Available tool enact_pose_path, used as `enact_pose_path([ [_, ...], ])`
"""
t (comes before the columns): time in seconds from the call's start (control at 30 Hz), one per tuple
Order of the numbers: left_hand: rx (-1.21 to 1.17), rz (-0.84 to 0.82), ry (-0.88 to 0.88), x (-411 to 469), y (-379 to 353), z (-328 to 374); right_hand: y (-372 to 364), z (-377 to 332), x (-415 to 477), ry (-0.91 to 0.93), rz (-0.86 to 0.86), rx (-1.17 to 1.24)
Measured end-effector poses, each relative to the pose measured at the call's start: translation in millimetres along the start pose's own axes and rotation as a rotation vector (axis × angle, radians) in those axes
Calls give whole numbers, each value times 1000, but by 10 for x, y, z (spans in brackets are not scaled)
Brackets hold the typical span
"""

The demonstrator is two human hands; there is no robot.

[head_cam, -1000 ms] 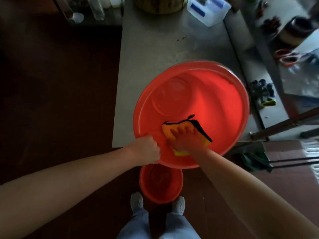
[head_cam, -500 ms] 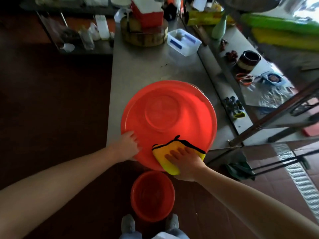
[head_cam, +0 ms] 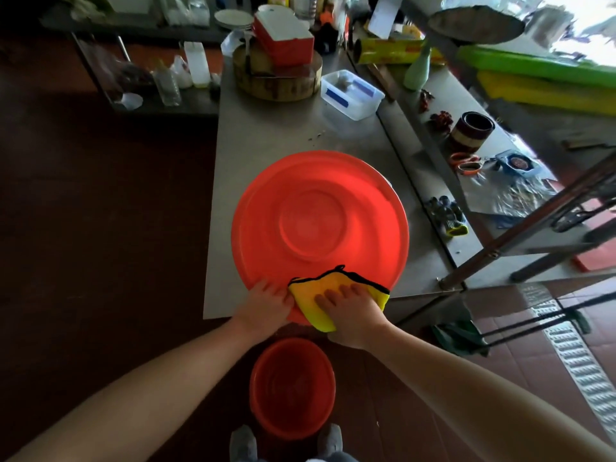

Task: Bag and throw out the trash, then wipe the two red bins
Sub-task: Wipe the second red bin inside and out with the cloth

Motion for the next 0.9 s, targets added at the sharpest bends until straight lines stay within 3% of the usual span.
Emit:
enact_pose_path([
  [0.23,284,57,-107,-117,339,-557,189,276,20,59,-40,-51],
  [0.47,226,-203,-53,-158,596,-589,299,272,59,94,5,-39],
  [0.6,45,-36,-83,-22,419,-124,213,242,44,88,14,15],
  [0.67,133,122,-115,7,368,-7,164,294,46,65,-26,75],
  [0.8,227,251,-176,-10,316,43,50,382,165,-79,-227,192],
  [0.9,264,331,-229,-11,317,84,-74,300,374,-135,-287,183],
])
Point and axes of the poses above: each hand's wrist, its own x-axis towards the middle knuckle, its own y-axis out of the back of the hand, z = x × y, the point moved 5 cm from there along x, towards the middle knuckle, and after that the axes turned 9 degrees about -y, right-handed, at the moved point
